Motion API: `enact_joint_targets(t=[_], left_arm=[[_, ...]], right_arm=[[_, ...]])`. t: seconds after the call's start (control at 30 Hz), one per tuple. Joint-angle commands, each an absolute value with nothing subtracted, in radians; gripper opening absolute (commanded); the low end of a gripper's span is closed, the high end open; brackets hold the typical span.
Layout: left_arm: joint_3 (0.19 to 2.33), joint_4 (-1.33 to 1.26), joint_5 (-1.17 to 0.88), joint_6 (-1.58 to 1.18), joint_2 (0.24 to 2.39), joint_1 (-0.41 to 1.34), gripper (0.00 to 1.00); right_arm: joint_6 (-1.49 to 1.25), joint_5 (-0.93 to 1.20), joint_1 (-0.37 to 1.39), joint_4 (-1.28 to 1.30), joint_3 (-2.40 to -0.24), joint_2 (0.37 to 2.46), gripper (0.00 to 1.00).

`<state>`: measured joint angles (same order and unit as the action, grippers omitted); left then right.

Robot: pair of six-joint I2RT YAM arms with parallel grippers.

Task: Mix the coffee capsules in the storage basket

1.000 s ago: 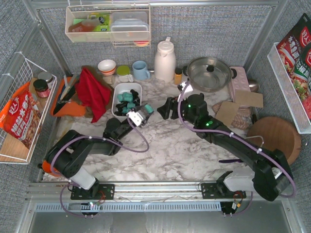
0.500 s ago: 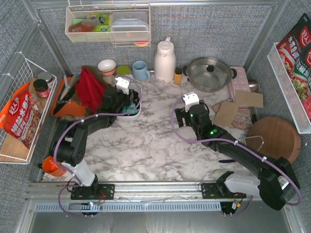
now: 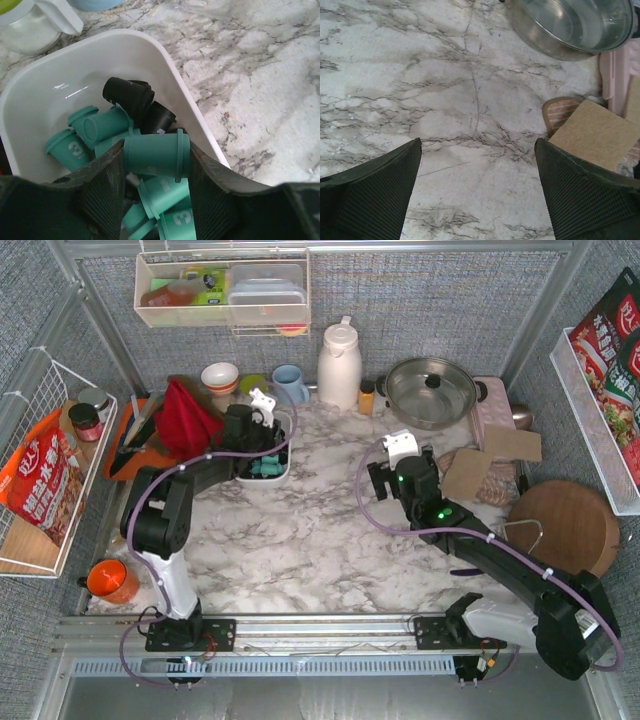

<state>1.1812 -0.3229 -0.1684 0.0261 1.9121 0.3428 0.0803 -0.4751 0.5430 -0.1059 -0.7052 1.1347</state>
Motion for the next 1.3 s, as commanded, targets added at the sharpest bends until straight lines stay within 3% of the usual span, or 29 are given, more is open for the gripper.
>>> enact_joint_targets(t=[0.0,0.07,0.1,0.33,0.47,0.57,0.73,0.87,1.1,1.2,1.27], left_arm=[[1.136,-0.336,-0.212,0.002,1.845,0.343,0.6],[1.092,-0.38,-0.213,-0.006,1.803,0.343,0.96],[1.069,-0.402,-0.21,-0.01,1.782,0.344,0.99],[0.973,-0.455,-0.193,-0.04,1.614,0.344,0.99],[0.869,-0.501,-0.053,-0.043,1.451,0.342,0.99],[0.754,-0.562,0.066,0.0,1.322,0.341,0.99],[0.523,-0.686,0.406,0.051,1.106,0.34,0.99],[0.322,-0.816,0.567,0.067,0.976,0.341,0.99],[0.223,-0.965,0.664,0.077,1.019,0.335,0.99],[0.221,-0.994,0.679,0.035,1.104,0.325,0.99],[0.196,-1.051,0.661,0.014,1.16,0.314,0.99]], right_arm=[[0.103,-0.542,0.531,-0.111,-0.701,1.121,0.99],[0.102,-0.597,0.518,-0.109,-0.691,1.109,0.99],[0.094,-0.612,0.509,-0.106,-0.684,1.097,0.99],[-0.034,-0.609,0.397,-0.115,-0.586,0.97,0.99],[-0.03,-0.655,0.291,-0.33,-0.442,0.956,0.99],[-0.053,-0.654,0.203,-0.481,-0.346,1.008,0.99],[-0.186,-0.445,0.045,-0.627,-0.318,1.198,0.99],[-0.186,-0.391,0.01,-0.743,-0.318,1.312,0.99],[-0.104,-0.157,-0.01,-1.156,-0.247,1.552,0.99],[-0.025,-0.023,0.001,-0.956,-0.302,1.495,0.99],[-0.004,0.008,0.012,-0.983,-0.328,1.54,0.99]])
